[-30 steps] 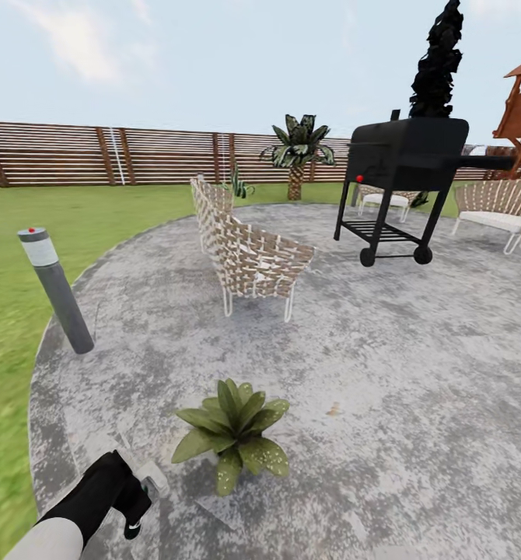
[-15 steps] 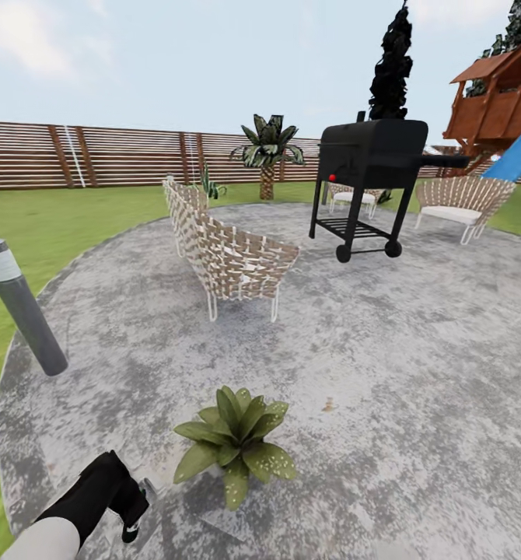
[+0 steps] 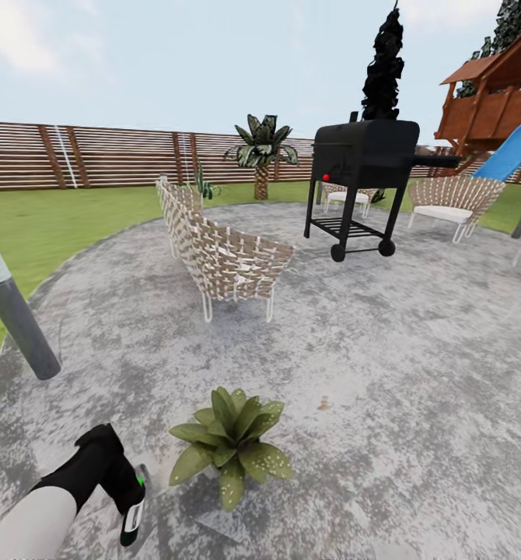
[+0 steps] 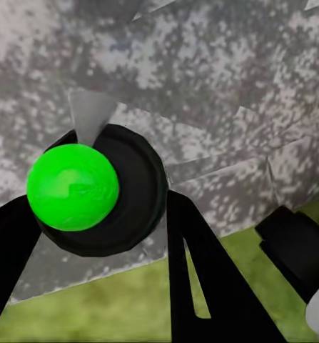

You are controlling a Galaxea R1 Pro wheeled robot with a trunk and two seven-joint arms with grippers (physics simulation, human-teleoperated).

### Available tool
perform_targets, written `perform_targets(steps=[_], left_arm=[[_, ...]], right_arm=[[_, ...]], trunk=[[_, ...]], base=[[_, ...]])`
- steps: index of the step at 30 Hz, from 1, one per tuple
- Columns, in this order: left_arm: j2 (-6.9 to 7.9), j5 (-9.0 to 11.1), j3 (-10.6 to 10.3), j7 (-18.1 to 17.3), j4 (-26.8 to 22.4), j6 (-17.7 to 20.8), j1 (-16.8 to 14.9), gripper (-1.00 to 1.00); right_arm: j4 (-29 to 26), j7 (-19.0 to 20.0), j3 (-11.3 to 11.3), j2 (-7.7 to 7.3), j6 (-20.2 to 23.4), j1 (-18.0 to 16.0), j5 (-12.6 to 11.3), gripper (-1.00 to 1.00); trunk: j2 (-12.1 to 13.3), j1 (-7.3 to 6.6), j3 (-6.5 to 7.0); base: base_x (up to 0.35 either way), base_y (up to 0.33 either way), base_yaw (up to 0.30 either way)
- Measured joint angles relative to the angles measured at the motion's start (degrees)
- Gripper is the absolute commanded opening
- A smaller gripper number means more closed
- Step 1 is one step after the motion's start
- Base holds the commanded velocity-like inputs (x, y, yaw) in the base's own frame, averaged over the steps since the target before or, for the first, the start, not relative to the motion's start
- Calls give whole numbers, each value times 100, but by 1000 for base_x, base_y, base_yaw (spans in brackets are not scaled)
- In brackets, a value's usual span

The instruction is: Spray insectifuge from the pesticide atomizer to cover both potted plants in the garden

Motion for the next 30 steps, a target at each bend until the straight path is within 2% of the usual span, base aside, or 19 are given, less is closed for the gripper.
perform_targets(steps=[2, 6, 14, 19, 24, 30], left_arm=[[-41, -225, 2, -5, 7, 8, 2, -100], [-67, -362, 9, -9, 9, 10, 11, -100], [-57, -383, 11, -13, 7, 10, 4, -100], [-85, -384, 11, -15, 7, 18, 3, -100], [-95, -377, 11, -20, 13, 26, 2, -100], [-104, -369, 18, -38, 30, 28, 17, -100]], right_arm=[[0, 0, -1, 0, 0, 0, -2, 100], [0, 0, -1, 0, 0, 0, -2, 100], [-1, 2, -1, 0, 10, 1, -2, 100], [-9, 3, -9, 9, 15, 1, -10, 100], [-9, 2, -10, 7, 11, 1, -6, 100], [-10, 2, -11, 0, 11, 1, -6, 100]], trunk=[[0, 0, 7], [0, 0, 23], [0, 2, 48], [0, 1, 50], [0, -1, 50], [0, -2, 65]], base=[[0, 0, -265], [-1, 1, -274], [-152, 156, -276], [-128, 266, -42], [24, 301, -32], [173, 274, -257]])
